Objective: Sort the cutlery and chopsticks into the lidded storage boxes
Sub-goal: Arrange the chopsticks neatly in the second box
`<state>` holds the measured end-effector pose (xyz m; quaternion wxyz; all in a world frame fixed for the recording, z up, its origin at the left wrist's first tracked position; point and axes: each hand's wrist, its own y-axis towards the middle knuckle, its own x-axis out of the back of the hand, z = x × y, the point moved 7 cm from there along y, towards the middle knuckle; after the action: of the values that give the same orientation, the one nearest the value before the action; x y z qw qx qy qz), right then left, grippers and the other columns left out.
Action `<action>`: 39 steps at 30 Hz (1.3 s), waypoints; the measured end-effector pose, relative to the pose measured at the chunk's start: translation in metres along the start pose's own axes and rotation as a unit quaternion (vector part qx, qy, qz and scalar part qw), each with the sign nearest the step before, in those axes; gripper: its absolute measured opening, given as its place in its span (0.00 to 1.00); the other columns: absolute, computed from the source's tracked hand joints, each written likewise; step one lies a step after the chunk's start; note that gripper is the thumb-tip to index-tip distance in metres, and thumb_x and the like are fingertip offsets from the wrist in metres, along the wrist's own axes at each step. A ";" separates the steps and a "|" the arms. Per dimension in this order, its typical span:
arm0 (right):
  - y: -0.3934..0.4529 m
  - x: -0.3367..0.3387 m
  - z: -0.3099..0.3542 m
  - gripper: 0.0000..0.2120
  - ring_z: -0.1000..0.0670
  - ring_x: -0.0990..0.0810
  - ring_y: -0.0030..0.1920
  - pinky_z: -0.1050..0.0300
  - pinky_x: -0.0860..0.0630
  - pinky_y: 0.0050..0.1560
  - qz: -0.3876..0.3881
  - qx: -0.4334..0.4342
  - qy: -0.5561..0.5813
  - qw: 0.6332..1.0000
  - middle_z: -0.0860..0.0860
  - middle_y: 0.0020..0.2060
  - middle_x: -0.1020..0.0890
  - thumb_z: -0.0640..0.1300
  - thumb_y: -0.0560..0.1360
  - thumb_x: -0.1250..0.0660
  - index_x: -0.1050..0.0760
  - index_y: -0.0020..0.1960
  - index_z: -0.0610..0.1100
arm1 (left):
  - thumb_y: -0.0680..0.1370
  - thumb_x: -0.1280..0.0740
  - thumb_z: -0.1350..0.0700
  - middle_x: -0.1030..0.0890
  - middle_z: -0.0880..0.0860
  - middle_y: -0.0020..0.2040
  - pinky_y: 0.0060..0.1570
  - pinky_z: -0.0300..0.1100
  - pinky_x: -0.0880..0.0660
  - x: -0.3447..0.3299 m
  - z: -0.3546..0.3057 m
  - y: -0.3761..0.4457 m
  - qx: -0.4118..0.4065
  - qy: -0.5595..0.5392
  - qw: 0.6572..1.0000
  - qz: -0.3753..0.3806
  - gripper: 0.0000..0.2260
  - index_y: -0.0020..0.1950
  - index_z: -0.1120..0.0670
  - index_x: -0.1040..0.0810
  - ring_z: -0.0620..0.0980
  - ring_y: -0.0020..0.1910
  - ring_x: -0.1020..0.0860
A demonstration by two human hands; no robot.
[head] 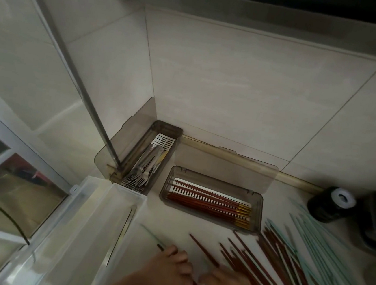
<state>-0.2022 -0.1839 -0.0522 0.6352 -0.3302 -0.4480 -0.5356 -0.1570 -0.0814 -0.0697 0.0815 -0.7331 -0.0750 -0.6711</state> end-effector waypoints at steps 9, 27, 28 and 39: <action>0.003 0.050 -0.013 0.13 0.61 0.20 0.28 0.67 0.27 0.23 -0.078 -0.184 -0.077 0.977 0.62 0.34 0.17 0.61 0.69 0.38 0.18 0.47 0.61 | 0.75 0.35 0.42 0.23 0.47 0.52 0.55 0.44 0.29 0.082 0.036 0.007 0.126 -0.090 0.954 -0.258 0.12 0.52 0.47 0.22 0.48 0.54 0.28; 0.130 0.010 -0.108 0.08 0.49 0.20 0.52 0.56 0.24 0.53 0.083 -0.245 0.048 0.965 0.52 0.51 0.17 0.48 0.71 0.31 0.19 0.50 0.50 | 0.72 0.32 0.55 0.23 0.47 0.47 0.46 0.43 0.24 0.051 0.086 0.011 0.206 -0.111 0.956 -0.179 0.04 0.46 0.49 0.21 0.48 0.47 0.25; 0.130 0.010 -0.108 0.09 0.49 0.20 0.52 0.56 0.24 0.53 0.083 -0.249 0.051 0.964 0.52 0.51 0.17 0.48 0.72 0.31 0.19 0.52 0.51 | 0.73 0.34 0.53 0.23 0.47 0.46 0.47 0.44 0.25 0.044 0.073 0.014 0.148 -0.114 0.972 -0.146 0.04 0.45 0.48 0.21 0.48 0.47 0.25; 0.007 0.016 -0.030 0.04 0.55 0.21 0.35 0.61 0.24 0.32 -0.111 -0.102 -0.022 0.988 0.56 0.33 0.22 0.51 0.70 0.36 0.23 0.40 0.54 | 0.63 0.36 0.36 0.23 0.40 0.39 0.44 0.33 0.26 -0.020 0.010 0.005 0.039 -0.016 0.999 0.018 0.14 0.36 0.44 0.21 0.42 0.41 0.23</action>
<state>-0.1886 -0.2157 -0.0485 0.5244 -0.3532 -0.4387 -0.6386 -0.1477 -0.0843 -0.0907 0.1206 -0.7414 -0.0892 -0.6541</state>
